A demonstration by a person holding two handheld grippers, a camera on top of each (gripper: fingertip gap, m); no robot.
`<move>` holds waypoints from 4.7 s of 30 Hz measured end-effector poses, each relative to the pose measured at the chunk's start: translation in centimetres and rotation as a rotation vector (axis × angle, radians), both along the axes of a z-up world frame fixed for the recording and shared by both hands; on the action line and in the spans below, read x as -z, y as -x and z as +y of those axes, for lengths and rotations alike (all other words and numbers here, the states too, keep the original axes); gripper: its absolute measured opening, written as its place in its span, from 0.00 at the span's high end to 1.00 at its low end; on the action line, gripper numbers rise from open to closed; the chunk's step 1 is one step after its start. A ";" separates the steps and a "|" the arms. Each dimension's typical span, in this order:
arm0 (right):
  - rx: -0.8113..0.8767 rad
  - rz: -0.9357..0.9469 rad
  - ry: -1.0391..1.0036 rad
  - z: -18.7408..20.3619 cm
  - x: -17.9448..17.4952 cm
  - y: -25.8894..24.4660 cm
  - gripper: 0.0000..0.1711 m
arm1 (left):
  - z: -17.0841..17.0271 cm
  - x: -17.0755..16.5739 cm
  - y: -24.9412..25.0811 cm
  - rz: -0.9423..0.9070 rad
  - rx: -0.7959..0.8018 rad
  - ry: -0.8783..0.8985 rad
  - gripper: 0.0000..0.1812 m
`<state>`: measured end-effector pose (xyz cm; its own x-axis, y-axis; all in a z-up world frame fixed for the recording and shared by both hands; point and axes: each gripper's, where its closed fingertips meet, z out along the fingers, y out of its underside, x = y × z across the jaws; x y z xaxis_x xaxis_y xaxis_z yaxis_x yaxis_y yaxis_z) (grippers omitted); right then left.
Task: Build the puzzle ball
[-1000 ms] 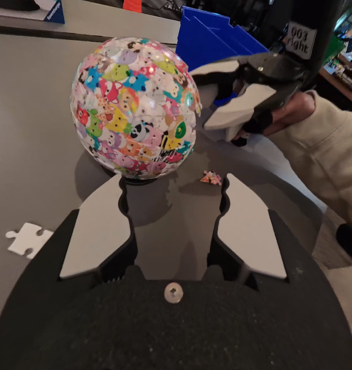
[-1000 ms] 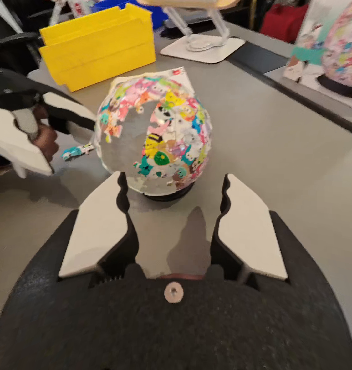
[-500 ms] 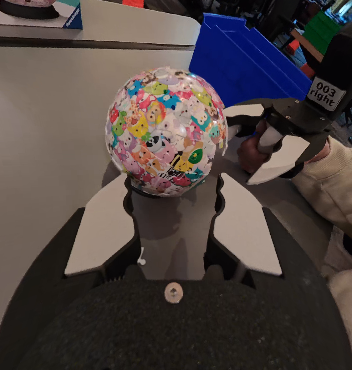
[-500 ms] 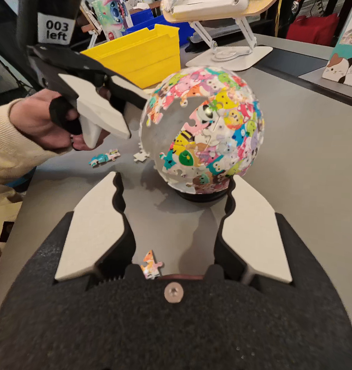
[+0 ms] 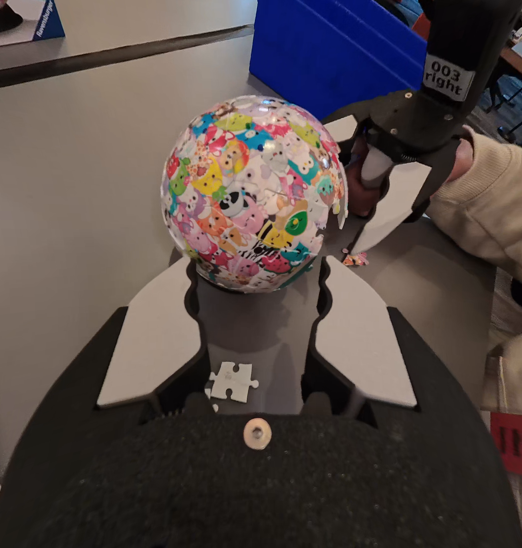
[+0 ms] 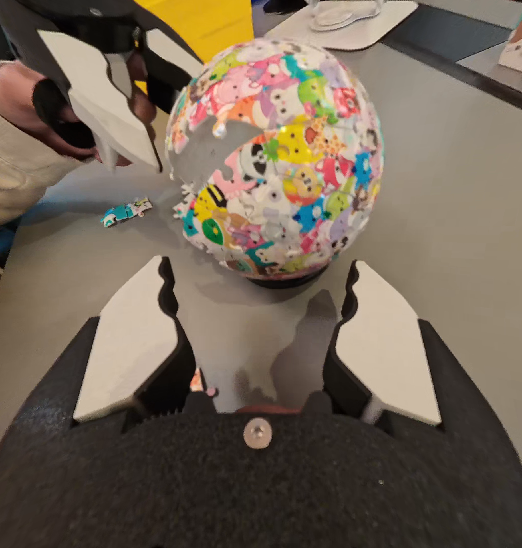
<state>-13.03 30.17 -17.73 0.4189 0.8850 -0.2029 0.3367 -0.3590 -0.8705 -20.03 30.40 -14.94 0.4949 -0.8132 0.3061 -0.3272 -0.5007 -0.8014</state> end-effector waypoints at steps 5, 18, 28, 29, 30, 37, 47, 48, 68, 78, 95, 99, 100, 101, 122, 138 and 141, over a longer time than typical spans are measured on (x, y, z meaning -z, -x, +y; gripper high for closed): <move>-0.009 0.002 0.016 -1.1 -0.1 0.5 0.34 | 0.8 0.0 -0.1 0.004 0.044 -0.014 0.58; 0.102 -0.073 -0.107 -4.5 -0.5 0.2 0.46 | 2.2 -1.9 1.3 -0.041 0.130 -0.045 0.68; 0.131 0.057 -0.466 -4.9 -6.2 -0.1 0.89 | -0.4 -2.3 1.2 -0.190 0.002 -0.052 1.00; 0.162 0.079 -0.480 -4.5 -6.6 -0.4 0.99 | -0.2 -2.3 1.1 -0.191 -0.026 -0.071 1.00; 0.189 0.098 -0.489 -4.2 -7.0 -0.6 1.00 | -0.5 -2.5 0.8 -0.208 -0.019 -0.083 1.00; 0.221 0.145 -0.486 -3.5 -7.6 0.0 1.00 | -0.3 -3.0 1.1 -0.153 -0.068 -0.191 1.00; 0.087 -0.115 -0.329 -7.6 -4.3 2.7 0.61 | -3.4 0.2 3.1 0.002 0.031 -0.200 0.87; 0.125 -0.113 -0.308 -7.5 -4.0 2.4 0.58 | -3.3 0.1 3.3 -0.017 0.056 -0.173 0.85; 0.159 0.036 -0.487 -5.3 -6.6 3.0 0.57 | -5.7 -3.8 -1.3 -0.205 0.491 0.132 0.49; 0.122 0.075 -0.489 -4.8 -6.9 3.0 0.56 | -6.0 -4.3 -3.8 -0.303 0.610 0.213 0.46; 0.161 0.149 -0.158 -4.8 -5.1 -0.2 0.53 | -3.8 -5.2 1.1 -0.268 0.403 0.028 0.52; 0.114 0.191 0.325 -3.5 -1.6 0.3 0.30 | 0.0 -2.2 2.8 -0.047 0.438 0.168 0.35; 0.099 0.230 0.374 -3.0 -1.7 0.7 0.30 | 0.2 -1.4 2.7 -0.008 0.472 0.203 0.34; 0.082 0.264 0.422 -2.5 -1.7 1.0 0.28 | 0.3 -0.5 2.4 0.021 0.498 0.243 0.33; -0.136 0.133 0.342 1.1 -1.0 1.9 0.34 | 0.1 2.8 -0.3 0.007 0.469 0.279 0.36; 0.146 0.661 0.881 2.5 -2.0 -0.2 0.26 | 3.2 -1.0 0.3 -0.221 0.250 0.843 0.30; 0.209 0.655 0.922 2.0 -2.3 -0.5 0.24 | 3.5 -1.2 -0.2 -0.217 0.184 0.901 0.28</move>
